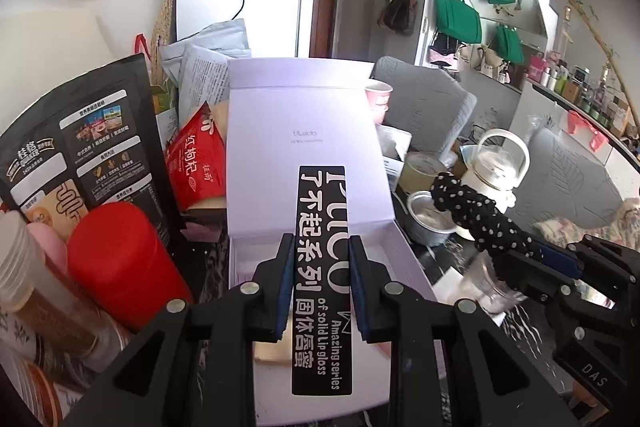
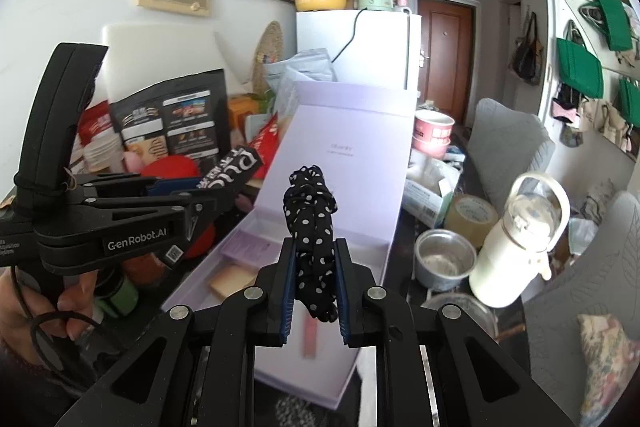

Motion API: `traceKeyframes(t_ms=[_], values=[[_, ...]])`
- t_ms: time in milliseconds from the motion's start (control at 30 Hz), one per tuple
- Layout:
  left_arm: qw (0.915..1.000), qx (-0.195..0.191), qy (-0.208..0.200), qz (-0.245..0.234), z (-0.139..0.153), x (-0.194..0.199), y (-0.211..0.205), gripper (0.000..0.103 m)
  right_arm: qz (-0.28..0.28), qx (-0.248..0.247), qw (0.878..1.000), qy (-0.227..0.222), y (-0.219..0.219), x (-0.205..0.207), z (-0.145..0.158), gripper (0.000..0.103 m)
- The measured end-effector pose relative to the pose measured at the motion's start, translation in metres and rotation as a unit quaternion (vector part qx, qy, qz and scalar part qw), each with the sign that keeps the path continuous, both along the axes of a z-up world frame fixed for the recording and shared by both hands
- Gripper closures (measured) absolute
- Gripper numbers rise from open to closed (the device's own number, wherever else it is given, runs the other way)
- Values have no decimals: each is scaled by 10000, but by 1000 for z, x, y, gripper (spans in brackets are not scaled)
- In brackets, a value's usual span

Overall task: Organize rigid objects
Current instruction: 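Lower the PUCO box with the left tool while the right tool lowers the polka-dot scrunchie into the white box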

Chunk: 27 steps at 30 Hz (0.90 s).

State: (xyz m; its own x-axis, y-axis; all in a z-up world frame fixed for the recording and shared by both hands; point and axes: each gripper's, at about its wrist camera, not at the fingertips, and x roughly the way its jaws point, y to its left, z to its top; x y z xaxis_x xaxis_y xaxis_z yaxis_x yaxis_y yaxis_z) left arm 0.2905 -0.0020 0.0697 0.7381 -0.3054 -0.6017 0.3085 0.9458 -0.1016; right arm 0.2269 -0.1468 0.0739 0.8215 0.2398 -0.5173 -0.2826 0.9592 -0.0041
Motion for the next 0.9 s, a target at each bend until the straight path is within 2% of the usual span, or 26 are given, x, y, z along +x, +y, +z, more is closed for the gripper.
traceKeyframes(t_ms=[433,733,900], values=[[9991,-45,327,256,-30,56,17,78,-139,15,9994,307,4,57,-23,85],[9938,207,1091,95,-72,86,7,78,-195,-29,9981,587,6,82,-47,85],[9911,367,1280,80,-86,94,1,78,-348,-165,9962,775,3,92,-58,85]])
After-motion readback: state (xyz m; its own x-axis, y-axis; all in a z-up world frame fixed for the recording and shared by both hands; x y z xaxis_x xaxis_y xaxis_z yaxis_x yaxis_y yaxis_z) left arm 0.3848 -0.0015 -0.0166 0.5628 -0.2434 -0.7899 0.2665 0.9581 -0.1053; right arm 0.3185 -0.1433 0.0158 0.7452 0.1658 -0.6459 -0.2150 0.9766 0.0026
